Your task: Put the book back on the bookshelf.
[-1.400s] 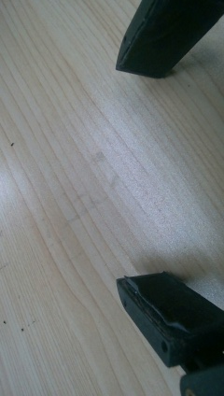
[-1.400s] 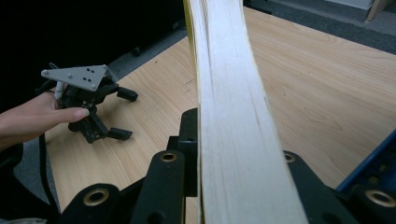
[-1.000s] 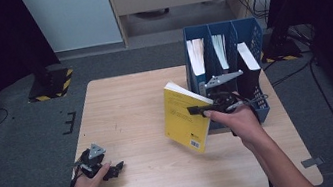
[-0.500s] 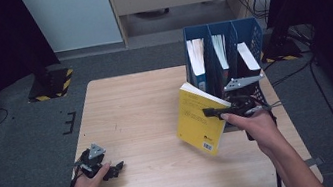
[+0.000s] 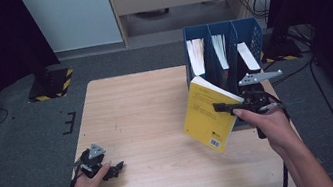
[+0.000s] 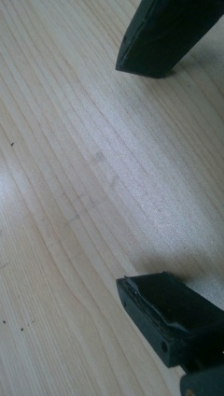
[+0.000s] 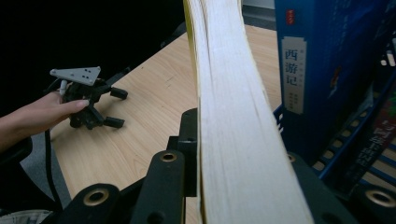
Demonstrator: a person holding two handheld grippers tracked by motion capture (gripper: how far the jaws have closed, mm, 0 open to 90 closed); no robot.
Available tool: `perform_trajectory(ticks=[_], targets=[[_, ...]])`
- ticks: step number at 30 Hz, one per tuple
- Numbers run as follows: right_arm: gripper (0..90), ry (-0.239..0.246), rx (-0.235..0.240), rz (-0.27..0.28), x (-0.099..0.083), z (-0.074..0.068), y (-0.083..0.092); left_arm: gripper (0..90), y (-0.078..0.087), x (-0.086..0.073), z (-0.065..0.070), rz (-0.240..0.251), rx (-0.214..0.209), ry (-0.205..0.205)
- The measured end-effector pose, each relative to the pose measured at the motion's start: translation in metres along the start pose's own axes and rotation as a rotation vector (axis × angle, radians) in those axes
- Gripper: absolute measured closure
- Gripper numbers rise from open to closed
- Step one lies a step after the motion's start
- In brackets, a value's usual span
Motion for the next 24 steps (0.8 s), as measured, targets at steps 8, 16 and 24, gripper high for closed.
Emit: perform_trajectory(ticks=[8, 16, 24], targets=[[75.2, -0.01, -0.009, 0.009, 0.002, 0.006, 0.009, 0.0, 0.0, 0.0, 0.0, 0.0, 0.0, 0.0], [75.2, -0.027, -0.02, 0.025, 0.007, 0.014, 0.025, 0.0, 0.0, 0.0, 0.0, 0.001, 0.0, 0.0], [75.2, -0.04, -0.035, 0.048, 0.018, 0.019, 0.046, 0.0, 0.0, 0.0, 0.0, 0.001, 0.001, 0.001]])
Point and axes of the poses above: each handheld gripper's, and its own axes: y roughly backward along the jaws, x roughly out of its top, z roughly to its right, the point moved 10 cm from there along -y, roughly forward along the jaws, and after that the axes turned 1 degree about z, right-handed, at the moved point
